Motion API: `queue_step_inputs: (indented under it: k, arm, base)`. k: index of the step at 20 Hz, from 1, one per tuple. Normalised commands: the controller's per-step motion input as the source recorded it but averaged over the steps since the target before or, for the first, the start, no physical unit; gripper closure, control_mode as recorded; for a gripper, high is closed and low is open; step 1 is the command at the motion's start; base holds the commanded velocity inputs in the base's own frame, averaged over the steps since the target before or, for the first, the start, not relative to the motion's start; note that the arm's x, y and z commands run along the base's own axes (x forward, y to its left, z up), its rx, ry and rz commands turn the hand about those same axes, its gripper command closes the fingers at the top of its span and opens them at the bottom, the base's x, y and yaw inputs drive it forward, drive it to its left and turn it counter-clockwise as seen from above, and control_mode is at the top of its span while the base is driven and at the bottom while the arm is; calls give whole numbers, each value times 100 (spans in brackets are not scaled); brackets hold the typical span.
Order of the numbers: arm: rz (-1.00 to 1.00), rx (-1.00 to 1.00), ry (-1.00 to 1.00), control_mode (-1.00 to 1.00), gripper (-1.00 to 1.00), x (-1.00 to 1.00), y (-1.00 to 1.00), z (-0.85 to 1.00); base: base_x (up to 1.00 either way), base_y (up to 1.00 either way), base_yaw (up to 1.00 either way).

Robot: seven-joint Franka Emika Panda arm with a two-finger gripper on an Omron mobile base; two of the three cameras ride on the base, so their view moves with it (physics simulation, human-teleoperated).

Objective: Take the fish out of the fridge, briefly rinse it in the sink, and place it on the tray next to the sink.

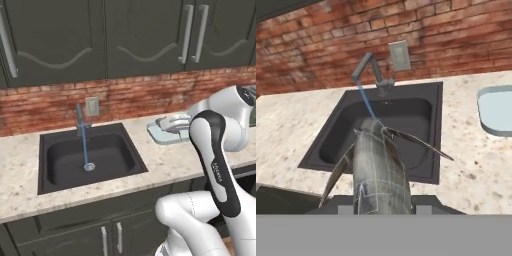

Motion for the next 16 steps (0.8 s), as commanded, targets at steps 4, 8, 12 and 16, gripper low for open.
queue_step_inputs:
  k: [4,8,12,16]
  arm:
    - [0,0,0,100,100,0,0,0]
    - [0,0,0,100,100,0,0,0]
    - [0,0,0,100,100,0,0,0]
    - [0,0,0,100,100,0,0,0]
  base:
    - [35,0,0]
    - [38,3,0]
    - [-1,75,0]
    - [0,47,0]
